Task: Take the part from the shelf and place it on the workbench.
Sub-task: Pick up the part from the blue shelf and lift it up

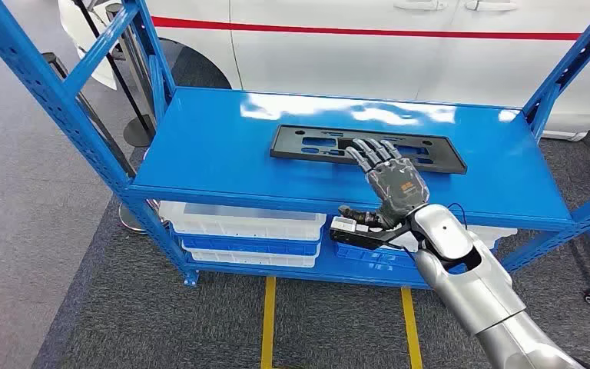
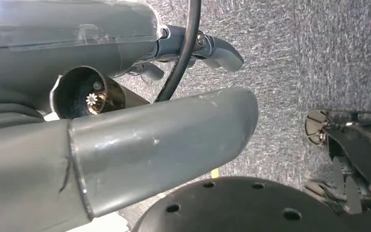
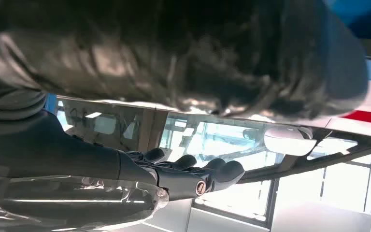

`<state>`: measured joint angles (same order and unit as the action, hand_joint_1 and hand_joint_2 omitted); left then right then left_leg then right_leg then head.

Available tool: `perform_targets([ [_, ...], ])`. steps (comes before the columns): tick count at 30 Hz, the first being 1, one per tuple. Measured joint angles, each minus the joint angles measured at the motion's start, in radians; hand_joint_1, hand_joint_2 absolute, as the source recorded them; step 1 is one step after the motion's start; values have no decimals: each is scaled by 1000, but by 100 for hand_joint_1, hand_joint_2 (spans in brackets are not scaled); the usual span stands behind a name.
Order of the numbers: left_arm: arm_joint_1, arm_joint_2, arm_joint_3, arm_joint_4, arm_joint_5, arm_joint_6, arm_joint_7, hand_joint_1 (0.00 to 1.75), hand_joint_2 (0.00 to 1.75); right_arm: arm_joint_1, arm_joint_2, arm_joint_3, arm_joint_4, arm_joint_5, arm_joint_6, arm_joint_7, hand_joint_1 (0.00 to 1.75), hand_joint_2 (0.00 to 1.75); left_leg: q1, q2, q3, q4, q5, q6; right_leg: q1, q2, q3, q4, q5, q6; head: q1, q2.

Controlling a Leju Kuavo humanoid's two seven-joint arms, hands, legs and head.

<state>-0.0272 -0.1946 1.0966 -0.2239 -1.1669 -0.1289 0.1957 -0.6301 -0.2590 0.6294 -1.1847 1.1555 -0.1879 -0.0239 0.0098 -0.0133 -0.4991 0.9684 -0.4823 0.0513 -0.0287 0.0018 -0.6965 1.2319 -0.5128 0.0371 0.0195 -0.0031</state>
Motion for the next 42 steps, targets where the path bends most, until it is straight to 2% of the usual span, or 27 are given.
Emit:
perform_targets([
  [3, 1, 0, 0, 0, 0, 0, 0, 0, 0, 0, 0, 0, 1, 0, 0, 0, 0, 0, 2, -1, 10, 9, -14, -6, -5, -2, 32, -93, 69, 3, 0, 0],
  [4, 1, 0, 1, 0, 0, 0, 0, 0, 0, 0, 0, 0, 1, 0, -1, 0, 0, 0, 2, -1, 12, 11, -17, -8, -6, -3, 39, -113, 82, 4, 0, 0],
  [6, 1, 0, 1, 0, 0, 0, 0, 0, 0, 0, 0, 0, 2, 0, -1, 0, 0, 0, 2, -1, 12, 12, -18, -8, -6, -3, 42, -120, 87, 4, 0, 0],
  [8, 1, 0, 1, 0, 0, 0, 0, 0, 0, 0, -1, 0, 4, 0, -1, 0, 0, 0, 0, -1, 8, 22, -31, -17, -4, -2, 55, -151, 88, 3, 1, 0],
  [10, -1, 0, 4, 1, -1, 0, -2, 0, 0, 2, -2, 1, 8, 0, -1, 1, 0, 0, -1, 0, -4, 51, -53, -35, 0, 0, 71, -181, 73, -13, 1, 0],
  [12, -5, 0, 8, 2, -2, 0, -6, 0, 0, 2, -2, 2, 11, 0, 2, 1, 0, 0, 2, 4, -56, 149, -94, -53, -2, 1, 87, -190, 56, -37, -2, 0],
  [14, -7, 0, 9, 3, -2, 0, -7, 0, 0, 3, -2, 2, 15, 0, 5, 2, 0, 0, 4, 6, -147, 289, -134, -62, -3, 0, 103, -194, 44, -45, -3, 0],
  [15, -6, 0, 10, 3, -2, 0, -8, 0, 0, 4, -2, 2, 17, -1, 6, 2, 0, 44, 4, 6, -184, 331, -131, -63, -3, 0, 109, -194, 37, -45, -3, 0],
  [16, -5, 0, 10, 4, -3, 0, -8, 0, 0, 5, -2, 2, 21, -2, 8, 3, 0, 87, 4, 6, -204, 337, -108, -63, -3, 0, 118, -194, 30, -44, -3, 0],
  [17, -4, 0, 12, 4, -3, 0, -8, 0, 0, 5, -2, 2, 24, -3, 11, 3, 0, 131, 4, 6, -205, 305, -65, -61, -3, 1, 129, -194, 22, -42, -3, 0],
  [18, -3, 0, 13, 4, -4, 0, -8, 0, 0, 5, -2, 2, 27, -5, 13, 3, 0, 175, 4, 7, -190, 243, -10, -57, -4, 1, 141, -195, 14, -39, -3, 0],
  [19, -2, 0, 15, 4, -4, 0, -8, 0, 0, 5, -2, 1, 30, -6, 16, 3, 0, 175, 3, 7, -171, 183, 30, -54, -4, 2, 149, -196, 6, -34, -3, 0],
  [20, -2, 0, 16, 4, -5, 0, -8, 0, 0, 4, -1, 1, 34, -10, 20, 3, 0, 175, 0, 7, -152, 132, 56, -49, -2, 2, 155, -196, 0, -29, -3, 0],
  [21, -3, 0, 16, 5, -5, 1, -8, 0, 0, 3, -1, 1, 37, -14, 24, 3, 0, 175, -2, 7, -140, 99, 60, -43, -1, 3, 156, -198, -3, -23, -3, 0],
  [24, -5, 0, 17, 5, -5, 5, -9, 0, 0, 4, 1, 0, 49, -27, 38, 1, 0, 175, -5, 6, -127, 70, 41, -24, 2, 0, 157, -200, -1, -7, -3, 0],
  [26, -2, 0, 19, 5, -5, 9, -8, 0, 0, 3, 3, 0, 54, -32, 44, 1, 0, 175, -4, 5, -107, 58, 37, -12, 0, -2, 145, -164, -12, -2, -2, 0],
  [27, -2, 0, 20, 5, -5, 11, -8, 0, 0, 2, 4, 0, 57, -34, 46, 1, 0, 175, -4, 5, -97, 53, 34, -6, 0, -2, 121, -118, -28, -1, -2, 0],
  [29, -3, 0, 22, 5, -5, 13, -8, 0, 0, 3, 5, 0, 66, -39, 55, 0, 0, 175, -9, 4, -86, 51, 25, 5, 4, -2, 42, 6, -70, -1, -1, 0],
  [30, -4, 0, 23, 5, -4, 14, -8, 0, 0, 5, 6, 0, 72, -41, 61, 1, 0, 175, -12, 3, -80, 52, 20, 8, 6, -2, 4, 55, -81, -2, -1, 0],
  [31, -4, 0, 24, 5, -4, 14, -8, 0, 0, 7, 8, 0, 78, -44, 67, 2, 0, 175, -16, 2, -72, 52, 14, 11, 9, -2, -21, 74, -75, -5, -1, 0],
  [32, -5, 0, 24, 5, -3, 14, -8, 0, 0, 8, 11, 0, 84, -47, 73, 4, 0, 175, -20, 0, -63, 52, 7, 13, 13, -2, -27, 54, -45, -11, -1, 0],
  [34, -4, -1, 25, 5, -2, 14, -8, 0, 0, 7, 18, 0, 97, -52, 83, 8, 0, 175, -27, -1, -42, 50, -8, 14, 25, -2, 5, -63, 49, -34, -2, 0],
  [35, -4, -4, 25, 7, -2, 14, -8, 0, 0, 5, 22, 0, 105, -53, 87, 10, 0, 175, -29, -1, -34, 50, -14, 13, 32, -2, 20, -119, 79, -46, -4, 0],
  [37, -6, -8, 26, 9, -2, 14, -8, 0, 0, 2, 28, 0, 119, -54, 92, 12, 0, 175, -27, -2, -30, 47, -21, 6, 43, -2, 38, -184, 92, -63, -5, 0],
  [38, -8, -9, 26, 10, -2, 14, -9, 0, 0, 1, 31, 0, 124, -54, 94, 12, 0, 175, -27, -2, -28, 47, -19, 1, 45, -1, 42, -197, 91, -65, -5, 0],
  [40, -9, -7, 27, 10, -2, 15, -9, 0, 0, 0, 38, 0, 131, -54, 93, 13, 0, 175, -31, -1, -18, 54, -18, -8, 37, 0, 68, -219, 100, -65, -4, 0],
  [42, -10, -5, 29, 10, -2, 15, -8, 0, 0, -4, 46, 0, 136, -54, 93, 14, 0, 175, -31, 1, -37, 107, -35, -19, 23, -1, 96, -237, 99, -66, -9, 0],
])
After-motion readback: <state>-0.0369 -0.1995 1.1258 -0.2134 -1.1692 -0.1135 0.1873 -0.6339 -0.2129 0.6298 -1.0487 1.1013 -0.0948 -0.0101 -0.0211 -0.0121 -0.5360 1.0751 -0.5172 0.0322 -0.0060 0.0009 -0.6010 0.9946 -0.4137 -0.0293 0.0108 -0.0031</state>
